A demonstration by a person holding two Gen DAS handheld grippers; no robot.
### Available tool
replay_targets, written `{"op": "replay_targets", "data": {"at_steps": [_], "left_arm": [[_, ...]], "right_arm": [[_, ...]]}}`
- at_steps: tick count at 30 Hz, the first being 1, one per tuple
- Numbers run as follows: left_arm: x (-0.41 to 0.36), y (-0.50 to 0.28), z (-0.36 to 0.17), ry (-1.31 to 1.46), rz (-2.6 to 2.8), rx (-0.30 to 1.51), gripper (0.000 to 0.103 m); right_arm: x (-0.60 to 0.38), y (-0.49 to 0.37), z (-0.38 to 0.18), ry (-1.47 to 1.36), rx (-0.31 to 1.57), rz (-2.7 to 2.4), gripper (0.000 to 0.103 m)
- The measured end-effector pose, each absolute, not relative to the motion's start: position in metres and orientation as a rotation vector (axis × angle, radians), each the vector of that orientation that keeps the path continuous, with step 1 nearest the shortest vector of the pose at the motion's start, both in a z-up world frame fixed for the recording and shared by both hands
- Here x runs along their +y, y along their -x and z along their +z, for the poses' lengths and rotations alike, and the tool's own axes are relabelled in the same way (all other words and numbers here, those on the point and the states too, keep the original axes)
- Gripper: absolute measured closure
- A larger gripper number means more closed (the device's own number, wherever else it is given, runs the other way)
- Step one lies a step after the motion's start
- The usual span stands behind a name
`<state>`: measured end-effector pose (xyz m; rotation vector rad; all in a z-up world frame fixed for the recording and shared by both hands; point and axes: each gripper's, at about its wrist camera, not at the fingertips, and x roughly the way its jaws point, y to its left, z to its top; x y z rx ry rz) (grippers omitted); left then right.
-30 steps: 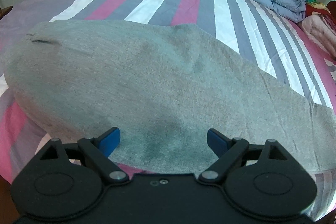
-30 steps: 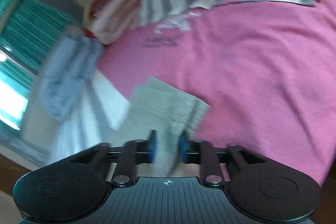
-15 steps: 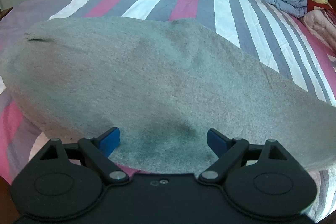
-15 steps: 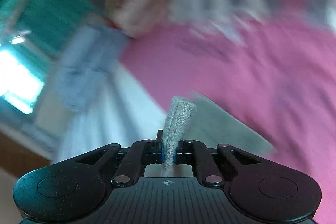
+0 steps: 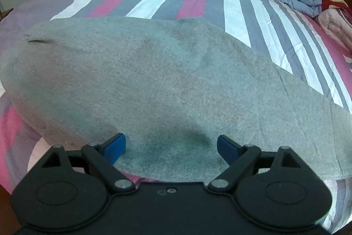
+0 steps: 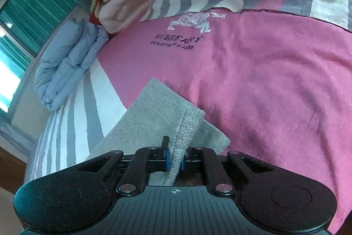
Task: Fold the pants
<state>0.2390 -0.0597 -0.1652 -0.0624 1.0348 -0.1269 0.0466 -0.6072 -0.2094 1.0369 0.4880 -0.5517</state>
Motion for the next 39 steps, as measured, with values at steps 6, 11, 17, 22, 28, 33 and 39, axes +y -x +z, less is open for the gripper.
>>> {"op": "replay_targets", "data": {"at_steps": [6,11,17,22,28,33,39], "left_arm": [[-0.062,-0.239,-0.168,0.054,-0.136,1.033,0.018],[-0.063,-0.237,-0.169,0.056,-0.140,1.033,0.018],[-0.063,-0.238,-0.170,0.056,-0.140,1.036,0.018],[-0.065,-0.236,-0.170,0.052,-0.144,1.034,0.017],[-0.066,-0.236,-0.171,0.048,-0.143,1.035,0.016],[-0.064,-0.236,-0.171,0.053,-0.149,1.037,0.016],[-0.065,-0.237,-0.171,0.050,-0.155,1.040,0.015]], "right_arm": [[-0.615,-0.019,-0.189,-1.031,0.474,-0.588,0.050],[-0.606,-0.004,-0.205,-1.087,0.500,-0.594,0.050],[-0.599,0.004,-0.211,-1.170,0.470,-0.550,0.050],[-0.610,0.003,-0.235,-1.331,0.311,-0.527,0.049],[-0.619,-0.015,-0.233,-1.370,0.208,-0.486,0.005],[-0.616,-0.022,-0.236,-1.399,0.272,-0.445,0.089],[-0.612,-0.016,-0.227,-1.358,0.267,-0.410,0.093]]}}
